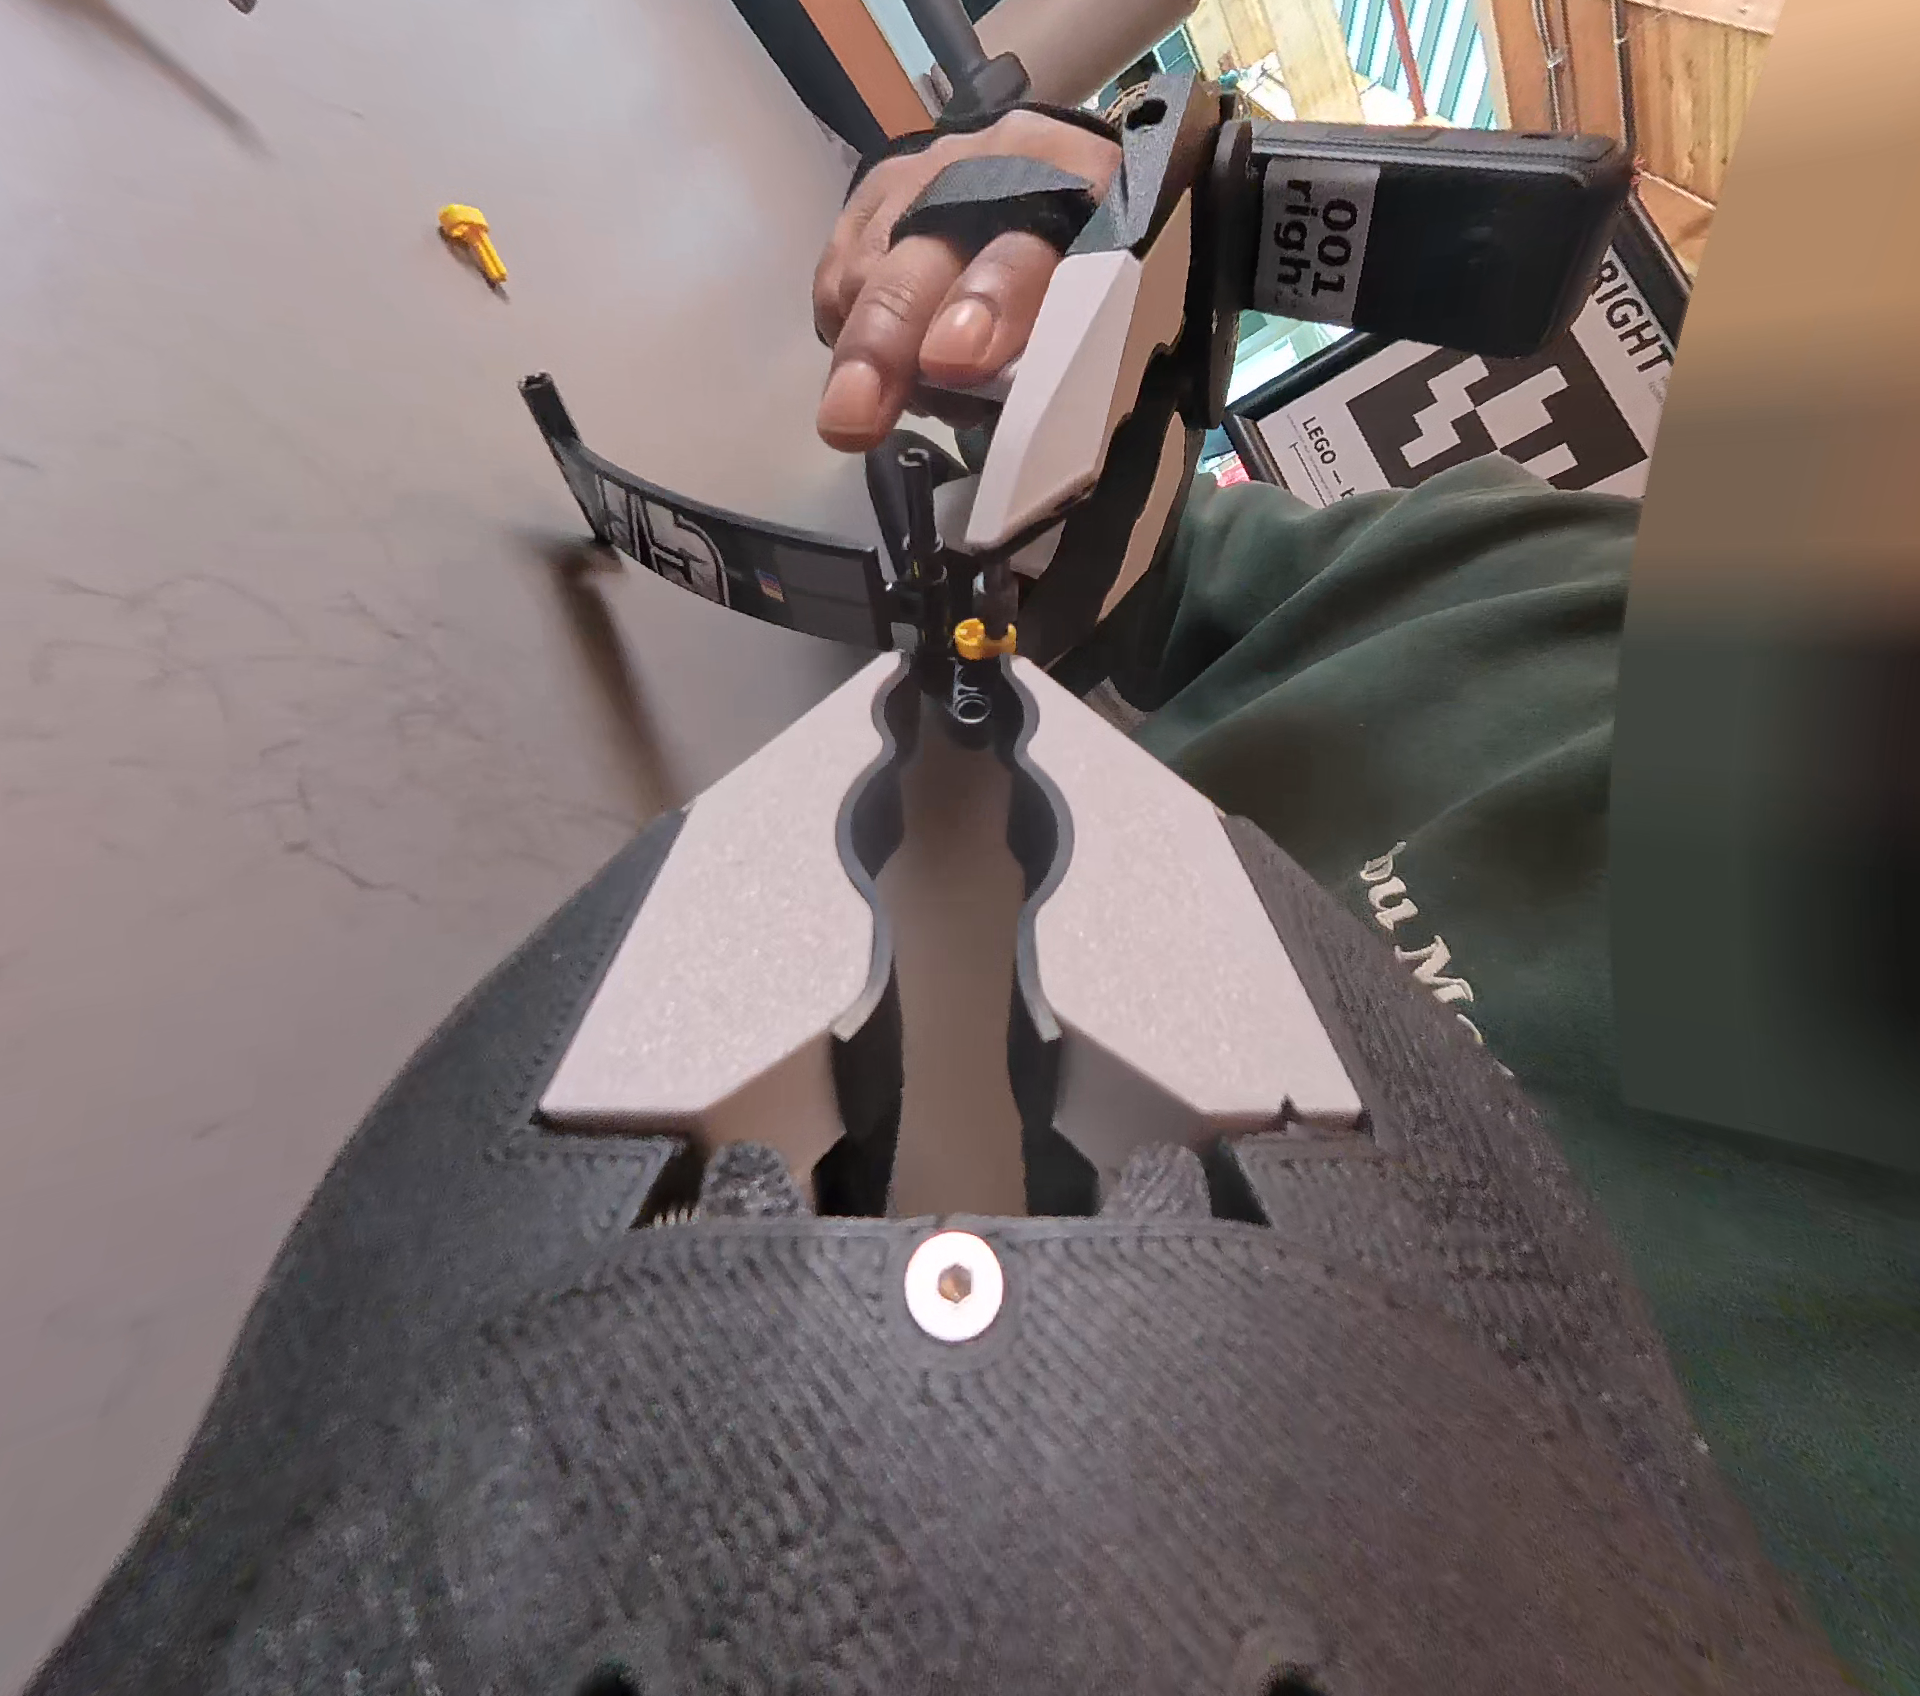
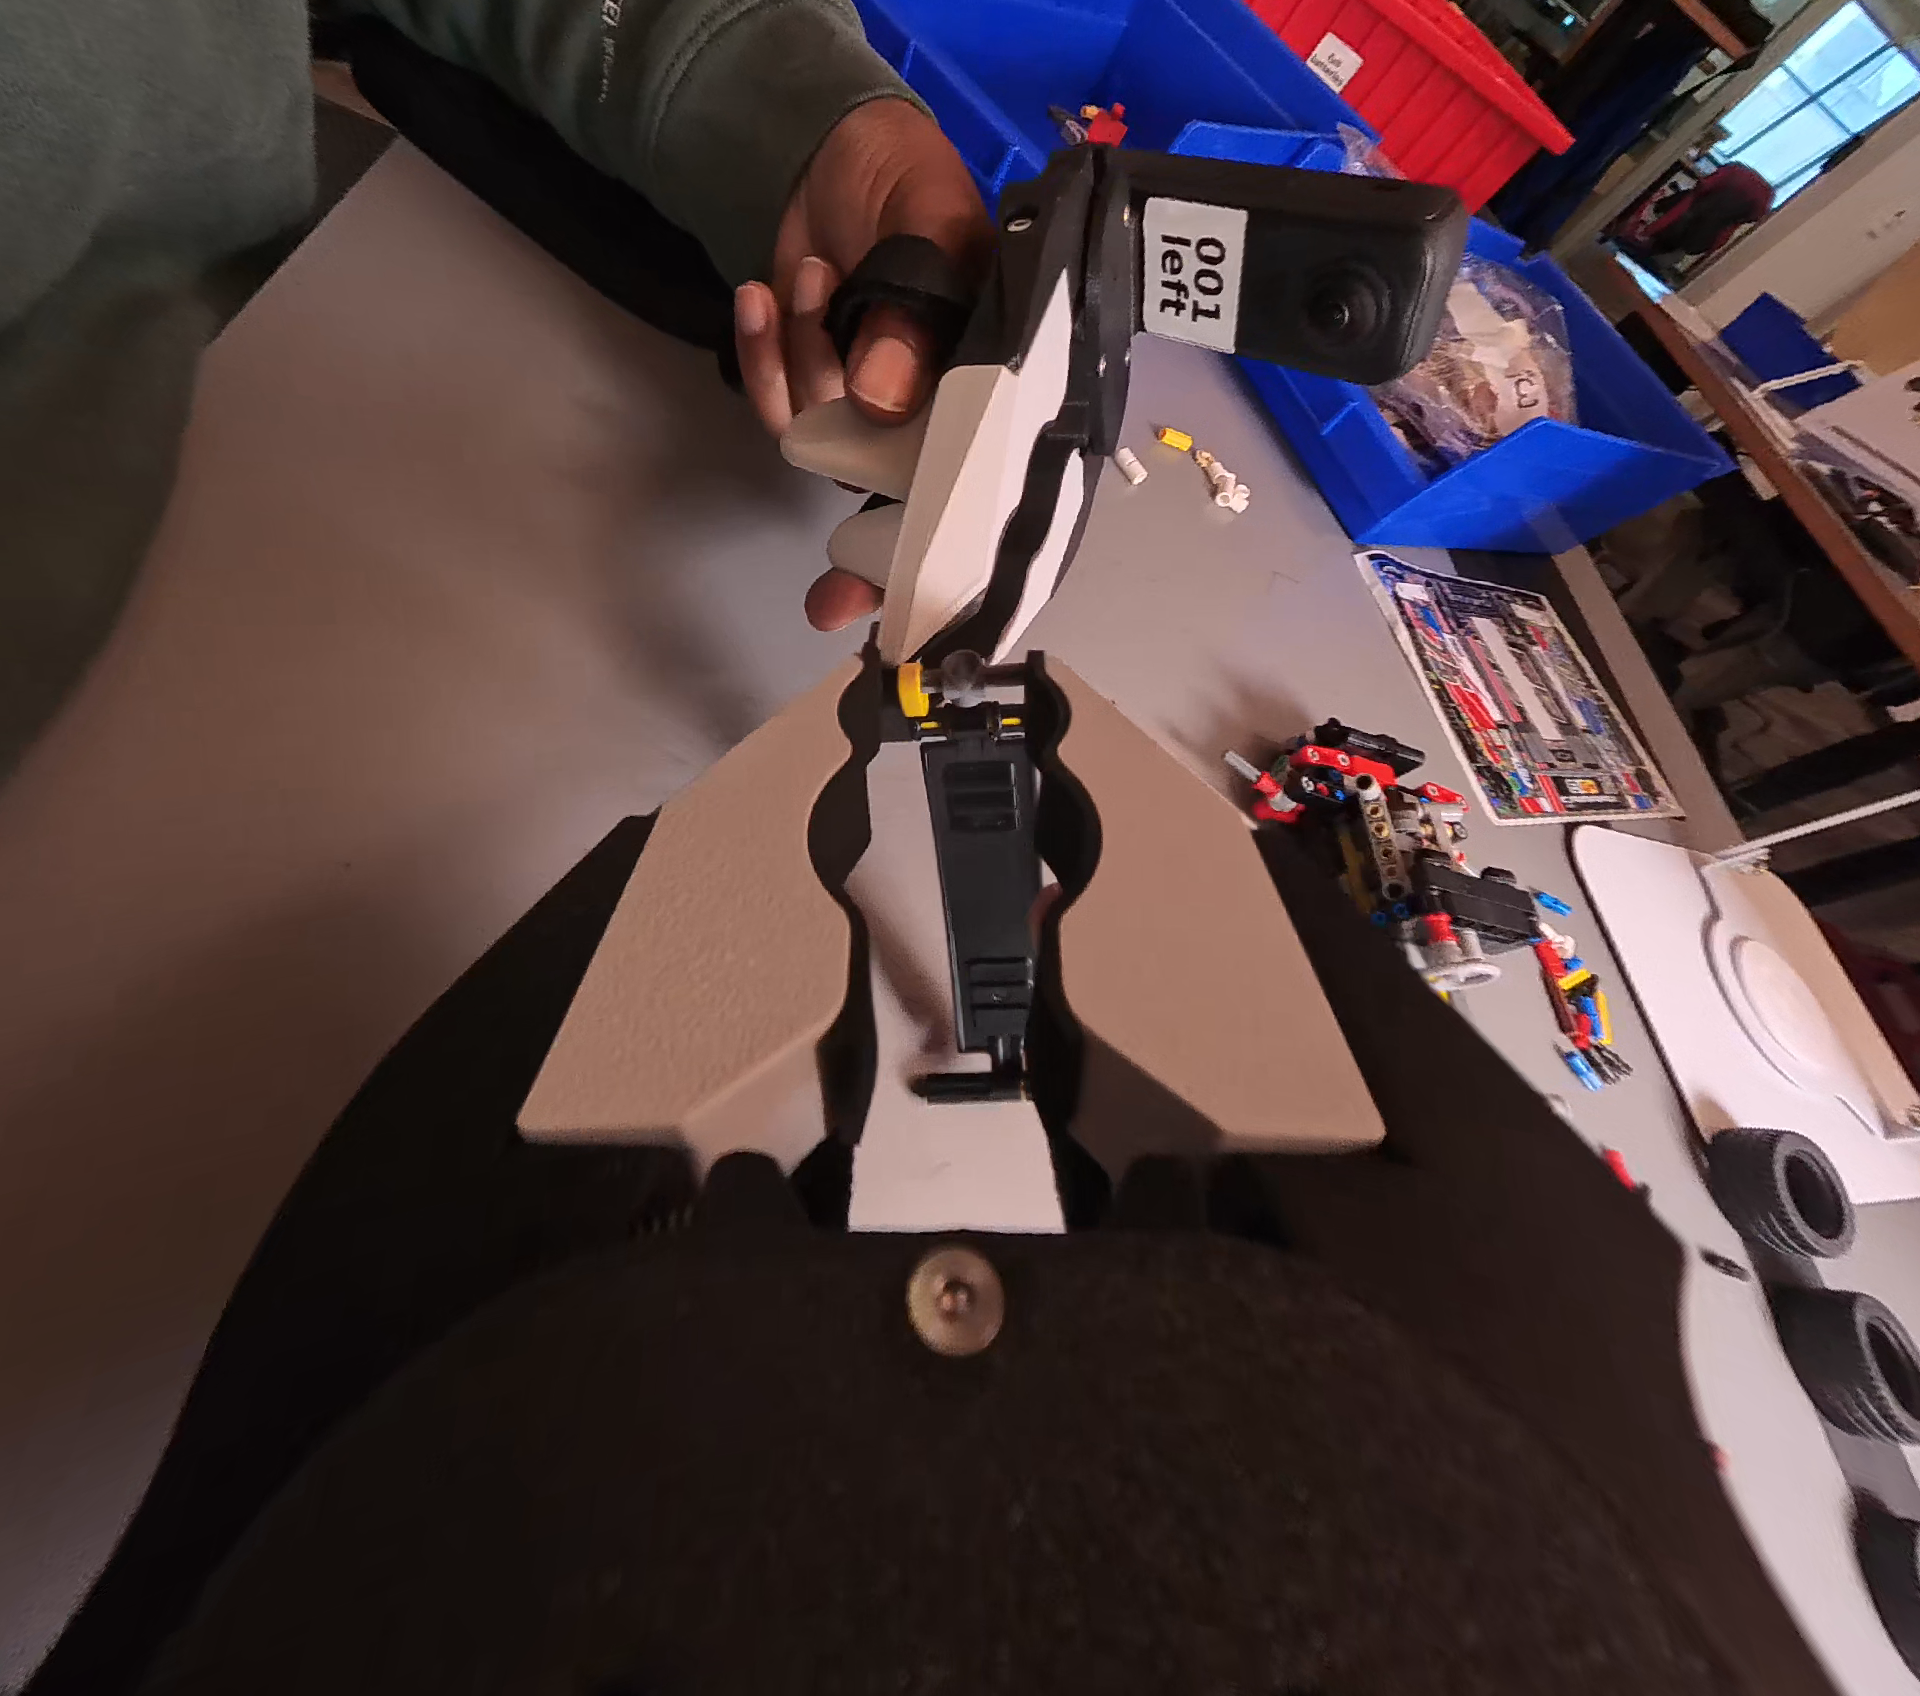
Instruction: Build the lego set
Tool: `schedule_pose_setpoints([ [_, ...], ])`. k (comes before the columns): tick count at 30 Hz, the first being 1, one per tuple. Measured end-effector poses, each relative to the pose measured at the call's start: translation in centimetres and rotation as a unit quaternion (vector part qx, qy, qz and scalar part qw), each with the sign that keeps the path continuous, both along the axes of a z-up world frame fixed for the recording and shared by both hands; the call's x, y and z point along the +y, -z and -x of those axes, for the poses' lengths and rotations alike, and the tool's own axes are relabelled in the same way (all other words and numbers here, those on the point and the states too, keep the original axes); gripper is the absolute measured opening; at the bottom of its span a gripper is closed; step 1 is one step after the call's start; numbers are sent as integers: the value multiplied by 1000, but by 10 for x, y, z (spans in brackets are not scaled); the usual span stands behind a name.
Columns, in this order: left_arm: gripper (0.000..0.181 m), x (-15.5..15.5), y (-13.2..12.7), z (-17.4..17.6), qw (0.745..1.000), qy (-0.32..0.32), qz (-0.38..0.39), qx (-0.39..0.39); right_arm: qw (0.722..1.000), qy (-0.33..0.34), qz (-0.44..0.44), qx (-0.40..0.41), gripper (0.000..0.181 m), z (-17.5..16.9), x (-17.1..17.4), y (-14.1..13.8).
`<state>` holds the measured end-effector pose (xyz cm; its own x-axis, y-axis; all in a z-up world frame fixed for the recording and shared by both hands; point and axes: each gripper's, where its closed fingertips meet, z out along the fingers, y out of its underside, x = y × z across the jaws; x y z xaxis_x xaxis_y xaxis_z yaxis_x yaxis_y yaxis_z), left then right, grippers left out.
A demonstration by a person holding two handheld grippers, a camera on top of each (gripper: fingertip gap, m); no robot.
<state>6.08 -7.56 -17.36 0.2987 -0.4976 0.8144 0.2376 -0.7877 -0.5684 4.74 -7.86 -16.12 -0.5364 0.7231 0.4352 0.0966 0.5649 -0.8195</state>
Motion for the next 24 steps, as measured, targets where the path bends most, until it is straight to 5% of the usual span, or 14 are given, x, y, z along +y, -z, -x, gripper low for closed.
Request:
schedule_pose_setpoints([
  [13,11,-5,-11,0,998,17,5,-54,999,-14,42,7,21,0,-4,-8],
  [16,0,-9,-51,1,988,27,-29,-151,1000,-6,18,-25,20,3,-1,14],
  [18,0,-1,-33,8,996,-16,-58,-58,995,-10,96,8,20,5,-6,-8],
  [20,0,5,-43,25,993,-49,-77,-74,994,0,103,41,20,5,1,-30],
  [24,25,7,-53,33,976,-82,-201,30,982,30,187,20,21,7,16,-30],
])
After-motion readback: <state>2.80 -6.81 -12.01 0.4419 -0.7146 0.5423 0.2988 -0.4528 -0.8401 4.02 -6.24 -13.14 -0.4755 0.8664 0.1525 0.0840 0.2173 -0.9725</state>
